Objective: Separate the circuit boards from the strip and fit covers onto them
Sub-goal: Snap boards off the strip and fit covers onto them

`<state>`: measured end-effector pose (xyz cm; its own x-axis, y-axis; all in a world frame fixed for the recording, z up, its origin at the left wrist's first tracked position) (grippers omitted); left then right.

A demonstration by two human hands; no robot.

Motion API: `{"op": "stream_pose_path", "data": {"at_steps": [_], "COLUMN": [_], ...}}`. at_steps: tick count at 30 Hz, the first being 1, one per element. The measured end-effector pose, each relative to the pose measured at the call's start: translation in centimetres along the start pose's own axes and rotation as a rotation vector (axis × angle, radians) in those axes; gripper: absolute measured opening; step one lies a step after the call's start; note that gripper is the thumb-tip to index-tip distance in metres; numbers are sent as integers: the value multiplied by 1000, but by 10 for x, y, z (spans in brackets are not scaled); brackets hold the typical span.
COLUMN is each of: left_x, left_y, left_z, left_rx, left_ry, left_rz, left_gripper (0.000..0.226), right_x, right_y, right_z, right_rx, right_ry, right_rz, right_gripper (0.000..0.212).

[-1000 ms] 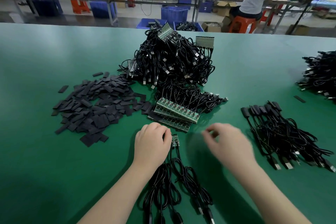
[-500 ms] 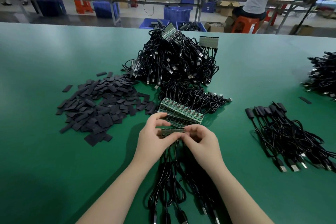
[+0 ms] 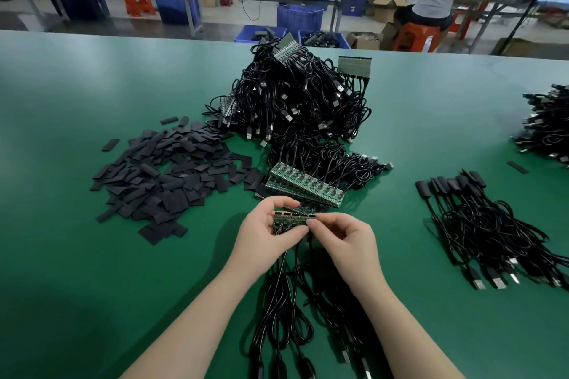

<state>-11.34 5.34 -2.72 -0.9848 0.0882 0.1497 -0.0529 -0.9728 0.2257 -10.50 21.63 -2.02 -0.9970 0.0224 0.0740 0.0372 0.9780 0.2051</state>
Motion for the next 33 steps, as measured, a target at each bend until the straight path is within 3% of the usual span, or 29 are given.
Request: {"op": "stream_pose_path", "data": {"at_steps": [11, 33], "left_x": [0, -3], "left_y": [-1, -8], "left_z": [-1, 0], "left_rx": [56, 130], "left_ry": [7, 98], "left_rz": [-36, 155], "left_gripper": [36, 38], "right_x": [1, -2], "right_y": [0, -7], "right_z": [3, 7], "right_rx": [12, -85], "right_ry": [4, 16], "right_rz": [0, 167], "right_gripper": [18, 17]}}
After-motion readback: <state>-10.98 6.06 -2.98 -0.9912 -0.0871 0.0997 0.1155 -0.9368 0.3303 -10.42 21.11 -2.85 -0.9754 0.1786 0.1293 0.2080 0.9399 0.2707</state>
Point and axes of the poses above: each hand's wrist, its own x-axis towards the middle knuckle, its own y-axis out of the back of the hand, z = x × y, the point moved 3 cm from there along x, towards the middle knuckle, and after that the axes turned 5 degrees about -z, right-handed, at the moved point
